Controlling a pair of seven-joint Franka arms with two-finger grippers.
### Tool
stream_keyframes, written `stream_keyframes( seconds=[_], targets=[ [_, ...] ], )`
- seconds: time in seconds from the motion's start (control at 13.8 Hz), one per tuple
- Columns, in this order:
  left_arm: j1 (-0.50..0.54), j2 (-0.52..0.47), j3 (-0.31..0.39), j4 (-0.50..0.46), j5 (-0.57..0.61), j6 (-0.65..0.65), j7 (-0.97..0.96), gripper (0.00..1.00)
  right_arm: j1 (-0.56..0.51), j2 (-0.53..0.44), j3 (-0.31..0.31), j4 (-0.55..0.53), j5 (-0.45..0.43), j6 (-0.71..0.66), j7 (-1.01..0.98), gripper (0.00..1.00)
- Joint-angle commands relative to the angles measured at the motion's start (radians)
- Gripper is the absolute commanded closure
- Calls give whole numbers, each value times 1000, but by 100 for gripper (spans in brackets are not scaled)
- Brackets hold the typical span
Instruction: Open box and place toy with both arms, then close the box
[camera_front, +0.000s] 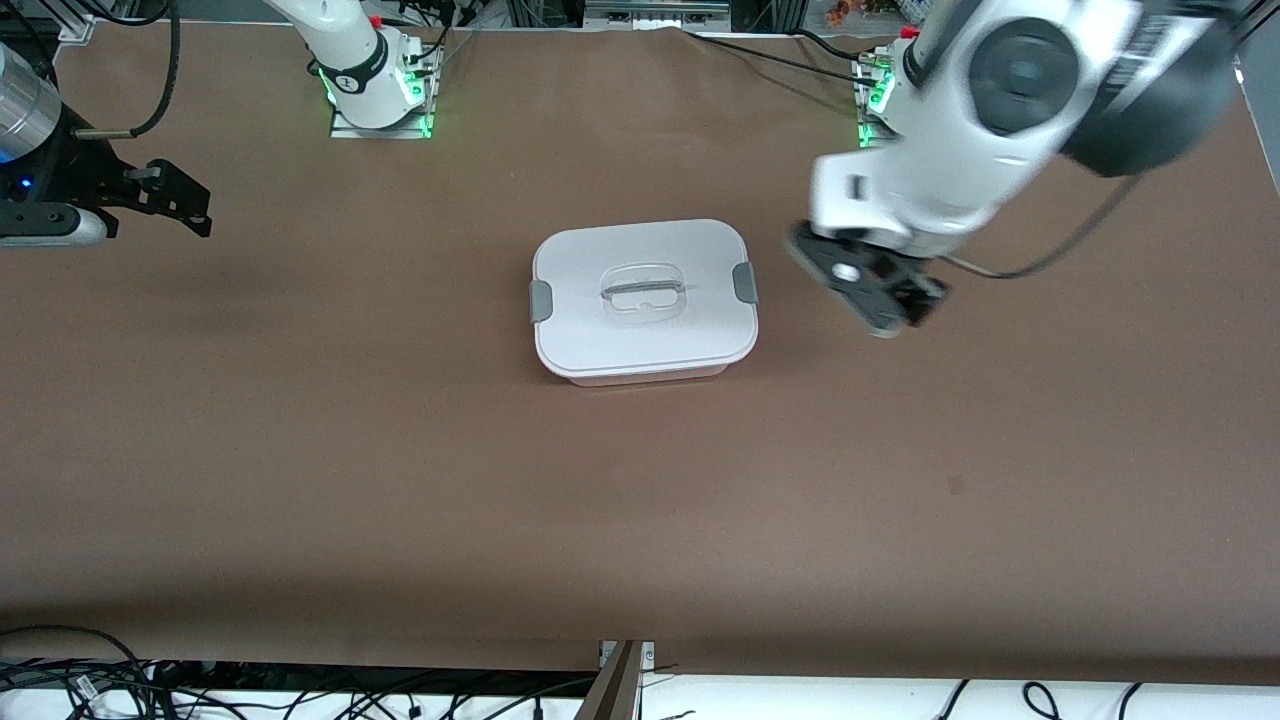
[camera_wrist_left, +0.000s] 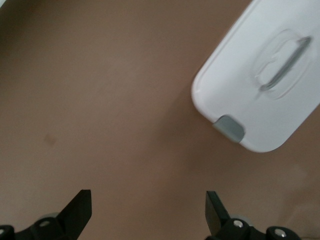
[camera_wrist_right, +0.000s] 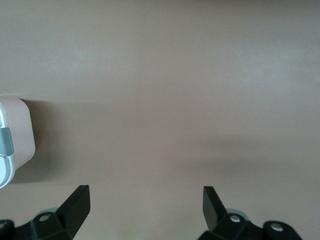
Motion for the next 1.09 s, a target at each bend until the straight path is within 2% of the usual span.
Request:
stream_keyframes(
  seconds=[0.0, 0.14, 0.22, 0.36, 0.51, 0.65, 1.01],
  targets=[
    [70, -35, 6, 39, -6, -113, -4, 0, 0, 10, 2, 22, -12, -5, 5, 0],
    [70, -126, 110, -22, -35, -81, -21, 0, 0, 10, 2, 22, -12, -4, 5, 0],
    [47, -179, 187, -63, -64, -35, -30, 0, 0, 10, 2, 22, -12, -4, 5, 0],
    [-33, -279, 331, -212, -75, 128, -126, 0, 0, 10, 2, 22, -12, -4, 5, 0],
    [-27, -335, 359, -330, -108, 154, -266, 0, 0, 10, 3, 22, -12, -4, 6, 0],
    [-22, -388, 368, -381, -95, 154, -306, 0, 0, 14, 2, 22, -12, -4, 5, 0],
    [2, -385, 368, -381, -95, 137, -299, 0, 0, 22, 2, 23, -9, -4, -1, 0]
  ],
)
